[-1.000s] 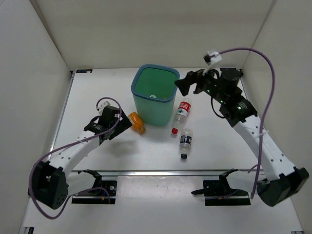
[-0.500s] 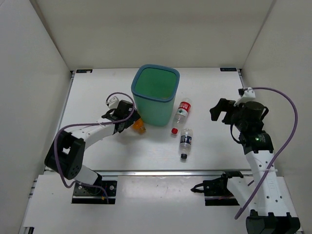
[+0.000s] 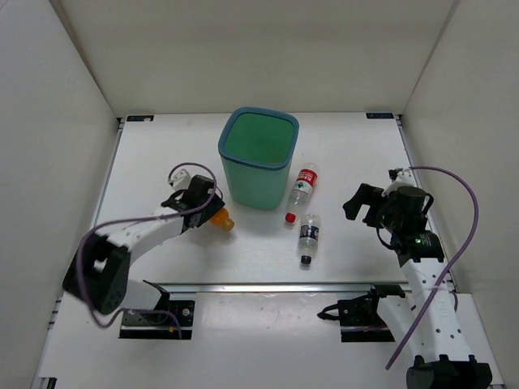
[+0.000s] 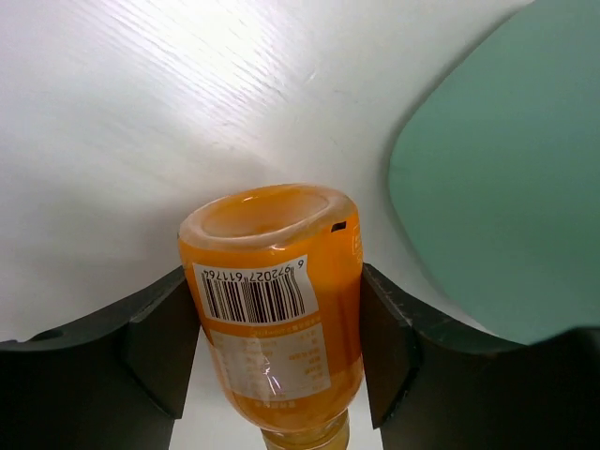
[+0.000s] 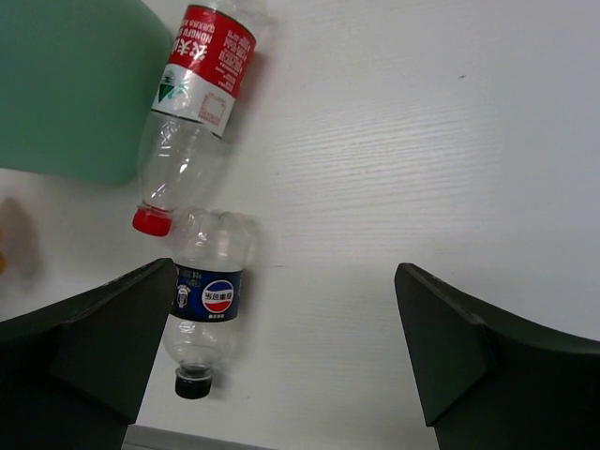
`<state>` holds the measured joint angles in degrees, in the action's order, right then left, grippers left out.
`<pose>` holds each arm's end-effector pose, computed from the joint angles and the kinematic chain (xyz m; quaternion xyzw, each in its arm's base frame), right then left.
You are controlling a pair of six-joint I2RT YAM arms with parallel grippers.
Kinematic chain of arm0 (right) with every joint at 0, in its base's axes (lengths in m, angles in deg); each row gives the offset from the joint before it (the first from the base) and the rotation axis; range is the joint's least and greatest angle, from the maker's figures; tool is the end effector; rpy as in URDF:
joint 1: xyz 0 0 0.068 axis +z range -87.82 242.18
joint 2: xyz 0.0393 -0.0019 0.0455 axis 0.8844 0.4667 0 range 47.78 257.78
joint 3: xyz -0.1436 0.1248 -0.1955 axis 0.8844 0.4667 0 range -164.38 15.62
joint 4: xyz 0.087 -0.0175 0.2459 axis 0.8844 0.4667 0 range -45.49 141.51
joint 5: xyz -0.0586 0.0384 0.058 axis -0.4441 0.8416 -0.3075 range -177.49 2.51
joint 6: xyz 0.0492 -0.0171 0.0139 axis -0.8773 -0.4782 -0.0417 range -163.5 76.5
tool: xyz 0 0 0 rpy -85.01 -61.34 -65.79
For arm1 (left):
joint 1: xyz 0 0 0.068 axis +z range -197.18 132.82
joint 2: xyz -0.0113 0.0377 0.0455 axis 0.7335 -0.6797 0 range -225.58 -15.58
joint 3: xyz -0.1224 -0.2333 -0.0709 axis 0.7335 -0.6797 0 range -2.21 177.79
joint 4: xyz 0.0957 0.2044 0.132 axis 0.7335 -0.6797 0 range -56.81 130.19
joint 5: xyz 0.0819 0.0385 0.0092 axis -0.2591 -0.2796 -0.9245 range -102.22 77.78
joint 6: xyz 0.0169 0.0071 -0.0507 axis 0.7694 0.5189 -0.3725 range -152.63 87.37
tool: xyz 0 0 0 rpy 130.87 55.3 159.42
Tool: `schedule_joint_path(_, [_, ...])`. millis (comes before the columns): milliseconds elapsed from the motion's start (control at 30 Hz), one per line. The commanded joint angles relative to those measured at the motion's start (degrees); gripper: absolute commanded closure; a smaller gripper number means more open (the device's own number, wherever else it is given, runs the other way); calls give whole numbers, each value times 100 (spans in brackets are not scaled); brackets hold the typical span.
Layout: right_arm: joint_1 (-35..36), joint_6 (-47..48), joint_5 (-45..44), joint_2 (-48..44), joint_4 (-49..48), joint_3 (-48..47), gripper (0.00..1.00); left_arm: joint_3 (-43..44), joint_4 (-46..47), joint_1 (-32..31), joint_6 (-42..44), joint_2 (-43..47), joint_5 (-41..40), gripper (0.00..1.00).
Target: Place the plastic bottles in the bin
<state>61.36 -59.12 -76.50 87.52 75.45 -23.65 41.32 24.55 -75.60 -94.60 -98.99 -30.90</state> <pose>0.1556 0.0046 0.2834 0.0777 0.8659 0.1455 0.4722 0.2492 -0.1220 0.1759 -0.3181 0.8884 -0.0983 0.3161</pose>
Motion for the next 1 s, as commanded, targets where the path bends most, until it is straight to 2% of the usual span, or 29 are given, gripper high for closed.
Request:
schedule_joint_path(0, [229,-354,377,-99,-334,260,0,-125,-657,-13,36,1580,-643,59])
schedule_joint_path(100, [704,-617,265,-81,-457,568,0,496,-1011,-67,745,2933,-1147,60])
schedule_joint_path(233, [1267,-820,27,-160,-676,867,0,1673,-767,-31,1607,2999,-1357,57])
schedule_joint_path(267, [1364,-872,9,-204,-746,964,1,1972,-635,-232,1827,2798,-1593,56])
schedule_joint_path(300, [1383,-916,9,-222,-773,956,1,2080,-303,-303,2047,2683,-1639,67])
schedule_joint_path(333, [1444,-908,27,-161,-791,973,1,2368,-12,-417,2136,2429,-1735,70])
schedule_joint_path(367, [1444,-873,18,-186,-782,947,1,2641,147,-523,2381,2105,-1710,70])
schedule_joint_path(400, [1488,-882,-26,-160,-765,912,0,3061,332,-559,2522,1693,-1692,62])
schedule_joint_path(467, [1444,-759,9,-143,-704,869,1,3772,412,-699,2663,1016,-1509,61])
schedule_joint_path(600, [1409,-671,-35,-99,-703,780,1,5364,-17,-945,3085,-523,-1866,54])
schedule_joint_path(700, [1435,-723,-44,6,-843,666,1,5824,-456,-998,3052,-1079,-1886,56])
schedule_joint_path(733, [1479,-697,-35,42,-879,631,1,5694,-475,-920,2964,-1115,-1859,48])
schedule_joint_path(800, [1602,-697,-166,225,-871,570,1,5309,-318,-911,2806,-976,-1693,46])
schedule_joint_path(867, [1803,-688,-298,331,-984,552,1,5026,-194,-919,2779,-843,-1544,24])
schedule_joint_path(900, [1935,-706,-342,393,-993,534,1,5060,-194,-989,2839,-799,-1612,1])
schedule_joint_path(967, [2138,-706,-500,595,-1028,482,1,5218,-351,-1112,3024,-694,-1622,2])
